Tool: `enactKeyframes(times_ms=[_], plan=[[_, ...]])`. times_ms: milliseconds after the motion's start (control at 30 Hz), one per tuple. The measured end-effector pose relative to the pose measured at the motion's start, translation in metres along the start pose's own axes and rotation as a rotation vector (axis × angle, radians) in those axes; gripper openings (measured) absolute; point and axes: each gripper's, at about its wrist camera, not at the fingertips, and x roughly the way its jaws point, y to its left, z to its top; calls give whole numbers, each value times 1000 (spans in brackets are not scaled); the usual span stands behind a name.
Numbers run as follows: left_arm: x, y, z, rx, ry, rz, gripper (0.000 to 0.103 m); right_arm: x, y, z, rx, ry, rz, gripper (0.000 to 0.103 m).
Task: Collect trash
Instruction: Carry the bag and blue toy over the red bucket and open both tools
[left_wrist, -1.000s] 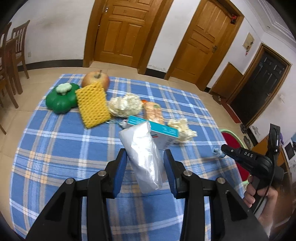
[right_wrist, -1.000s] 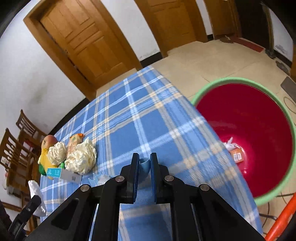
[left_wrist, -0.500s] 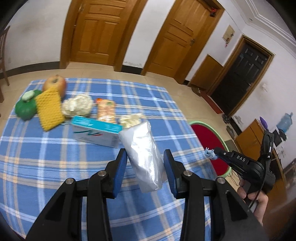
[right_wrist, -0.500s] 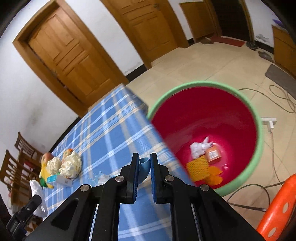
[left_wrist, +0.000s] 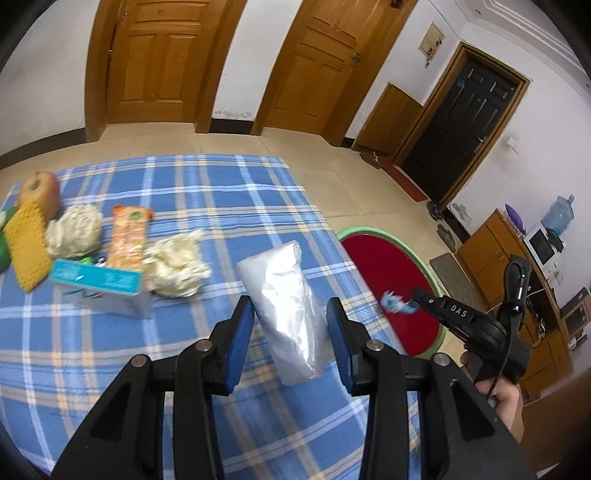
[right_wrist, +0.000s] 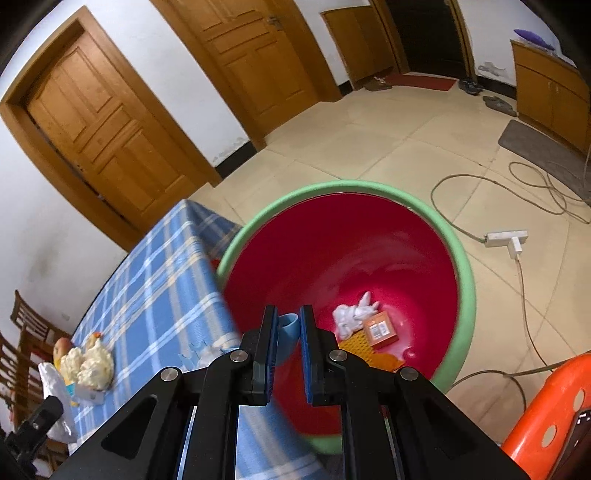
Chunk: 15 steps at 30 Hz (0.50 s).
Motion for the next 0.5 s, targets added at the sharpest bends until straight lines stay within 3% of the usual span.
enactKeyframes(times_ms=[167, 300, 500], plan=[[20, -22, 5, 31, 28, -14, 41, 2, -18, 4, 24, 3, -10, 14], [36, -38, 7, 55, 52, -45, 41, 0, -31, 7, 37, -5, -3, 26], [57, -64, 6, 100, 86, -71, 41, -11, -43, 5, 58, 5, 52, 29]])
